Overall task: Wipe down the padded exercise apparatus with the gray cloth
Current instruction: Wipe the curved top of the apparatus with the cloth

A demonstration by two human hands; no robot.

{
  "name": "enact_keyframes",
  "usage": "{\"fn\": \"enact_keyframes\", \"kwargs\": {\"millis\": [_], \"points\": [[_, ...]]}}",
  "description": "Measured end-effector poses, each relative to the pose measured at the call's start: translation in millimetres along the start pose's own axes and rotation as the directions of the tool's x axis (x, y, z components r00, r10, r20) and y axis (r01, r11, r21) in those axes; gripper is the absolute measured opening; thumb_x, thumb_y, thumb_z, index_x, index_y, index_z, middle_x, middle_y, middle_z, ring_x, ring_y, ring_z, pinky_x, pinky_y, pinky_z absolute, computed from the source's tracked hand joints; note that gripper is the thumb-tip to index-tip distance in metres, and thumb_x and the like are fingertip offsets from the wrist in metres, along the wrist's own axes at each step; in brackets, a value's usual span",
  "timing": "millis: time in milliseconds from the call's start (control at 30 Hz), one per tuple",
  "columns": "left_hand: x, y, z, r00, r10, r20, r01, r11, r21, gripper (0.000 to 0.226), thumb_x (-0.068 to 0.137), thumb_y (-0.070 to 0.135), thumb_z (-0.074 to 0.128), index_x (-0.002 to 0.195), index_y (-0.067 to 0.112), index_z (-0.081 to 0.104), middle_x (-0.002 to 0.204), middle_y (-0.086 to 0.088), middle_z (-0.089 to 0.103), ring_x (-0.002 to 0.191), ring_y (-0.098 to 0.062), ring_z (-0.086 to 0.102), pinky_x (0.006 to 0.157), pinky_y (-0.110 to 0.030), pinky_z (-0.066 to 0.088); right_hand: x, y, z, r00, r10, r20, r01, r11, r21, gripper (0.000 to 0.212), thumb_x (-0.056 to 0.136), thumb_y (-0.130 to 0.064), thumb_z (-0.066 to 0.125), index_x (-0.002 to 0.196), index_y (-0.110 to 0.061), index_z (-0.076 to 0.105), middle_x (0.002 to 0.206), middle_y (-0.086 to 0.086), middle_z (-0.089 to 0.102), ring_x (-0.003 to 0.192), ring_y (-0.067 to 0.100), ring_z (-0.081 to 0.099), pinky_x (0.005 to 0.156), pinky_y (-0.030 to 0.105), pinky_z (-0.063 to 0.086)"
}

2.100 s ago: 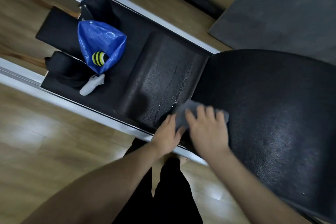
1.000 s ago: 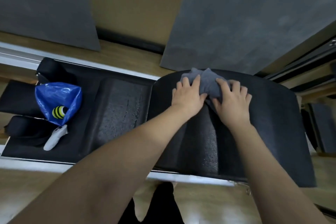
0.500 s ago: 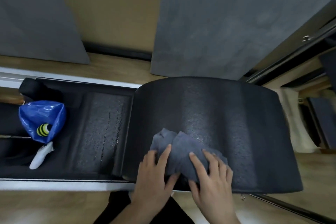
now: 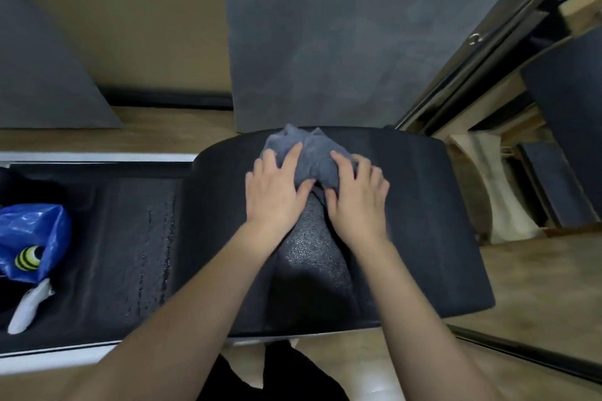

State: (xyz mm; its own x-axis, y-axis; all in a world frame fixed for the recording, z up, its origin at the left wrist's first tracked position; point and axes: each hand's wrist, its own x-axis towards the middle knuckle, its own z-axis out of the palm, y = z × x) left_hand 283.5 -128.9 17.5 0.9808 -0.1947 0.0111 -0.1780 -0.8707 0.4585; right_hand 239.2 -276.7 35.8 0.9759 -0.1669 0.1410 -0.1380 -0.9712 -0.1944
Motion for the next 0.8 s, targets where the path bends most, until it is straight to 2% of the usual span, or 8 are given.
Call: {"fn": "enact_keyframes", "kwargs": {"millis": [133, 233, 333, 467, 533, 667, 800], "points": [[-89.4, -3.2, 4.9, 0.996, 0.083, -0.018, -0.084, 0.995, -0.053, 0.069, 0.085, 0.053, 0.057, 0.147, 0.027, 0.043, 0.114, -0.010, 0.049, 0.096, -0.029, 0.053, 0.076, -0.041, 0.045, -87.8, 11.1, -6.6, 1.000, -0.008, 0.004, 0.007, 0.997, 0.071, 0.060, 0.082, -0.031, 0.063, 0.139, -0.027, 0.047, 0.133, 0.013, 0.050, 0.110, 0.036, 0.050, 0.090, 0.050, 0.041], [-149.5, 3.8, 10.3, 0.992, 0.126, 0.005, -0.126, 0.991, -0.047, 0.071, 0.080, 0.054, 0.057, 0.145, 0.030, 0.041, 0.114, -0.005, 0.049, 0.096, -0.026, 0.053, 0.076, -0.040, 0.046, -156.0, 25.6, -11.7, 1.000, -0.003, -0.021, 0.006, 0.994, 0.113, 0.060, 0.077, -0.036, 0.058, 0.136, -0.029, 0.049, 0.134, 0.013, 0.050, 0.109, 0.035, 0.051, 0.089, 0.048, 0.038], [-171.6, 13.3, 17.1, 0.984, 0.179, -0.004, -0.179, 0.982, -0.065, 0.072, 0.079, 0.057, 0.057, 0.144, 0.030, 0.043, 0.114, -0.003, 0.049, 0.099, -0.022, 0.052, 0.079, -0.037, 0.045, -179.6, 44.7, -16.7, 0.998, -0.042, -0.050, 0.048, 0.991, 0.125, 0.059, 0.076, -0.038, 0.058, 0.134, -0.029, 0.050, 0.134, 0.013, 0.050, 0.111, 0.034, 0.050, 0.088, 0.046, 0.036], [-113.1, 43.1, 21.4, 0.978, 0.209, -0.019, -0.209, 0.978, 0.000, 0.066, 0.084, 0.057, 0.056, 0.142, 0.027, 0.047, 0.112, -0.009, 0.051, 0.092, -0.029, 0.054, 0.073, -0.040, 0.043, -124.8, 68.8, -19.1, 0.998, -0.025, -0.053, 0.031, 0.994, 0.106, 0.061, 0.078, -0.029, 0.065, 0.136, -0.024, 0.047, 0.131, 0.014, 0.050, 0.107, 0.038, 0.050, 0.086, 0.049, 0.038], [-64.1, 65.9, 26.8, 0.980, 0.197, -0.012, -0.196, 0.978, 0.066, 0.066, 0.085, 0.055, 0.057, 0.143, 0.026, 0.046, 0.116, -0.012, 0.052, 0.099, -0.033, 0.054, 0.077, -0.041, 0.043, -82.0, 84.6, -19.7, 0.998, 0.034, -0.046, -0.029, 0.994, 0.108, 0.061, 0.081, -0.025, 0.068, 0.139, -0.023, 0.046, 0.133, 0.014, 0.047, 0.109, 0.038, 0.046, 0.088, 0.052, 0.040], [17.0, 108.6, 38.6, 0.981, 0.174, 0.091, -0.185, 0.973, 0.137, 0.068, 0.090, 0.057, 0.053, 0.150, 0.029, 0.038, 0.133, -0.017, 0.047, 0.119, -0.037, 0.048, 0.091, -0.046, 0.041, -10.4, 117.6, -14.2, 0.984, 0.177, -0.032, -0.172, 0.977, 0.128, 0.059, 0.089, -0.030, 0.063, 0.144, -0.026, 0.042, 0.133, 0.011, 0.045, 0.113, 0.036, 0.043, 0.095, 0.051, 0.036], [24.7, 118.3, 40.5, 0.980, 0.171, 0.102, -0.186, 0.969, 0.165, 0.066, 0.091, 0.054, 0.053, 0.150, 0.029, 0.037, 0.135, -0.016, 0.046, 0.120, -0.035, 0.047, 0.093, -0.046, 0.040, -12.7, 115.4, -14.8, 0.972, 0.232, -0.031, -0.225, 0.964, 0.142, 0.057, 0.091, -0.030, 0.061, 0.144, -0.027, 0.041, 0.132, 0.011, 0.045, 0.112, 0.035, 0.043, 0.095, 0.051, 0.037]]}}
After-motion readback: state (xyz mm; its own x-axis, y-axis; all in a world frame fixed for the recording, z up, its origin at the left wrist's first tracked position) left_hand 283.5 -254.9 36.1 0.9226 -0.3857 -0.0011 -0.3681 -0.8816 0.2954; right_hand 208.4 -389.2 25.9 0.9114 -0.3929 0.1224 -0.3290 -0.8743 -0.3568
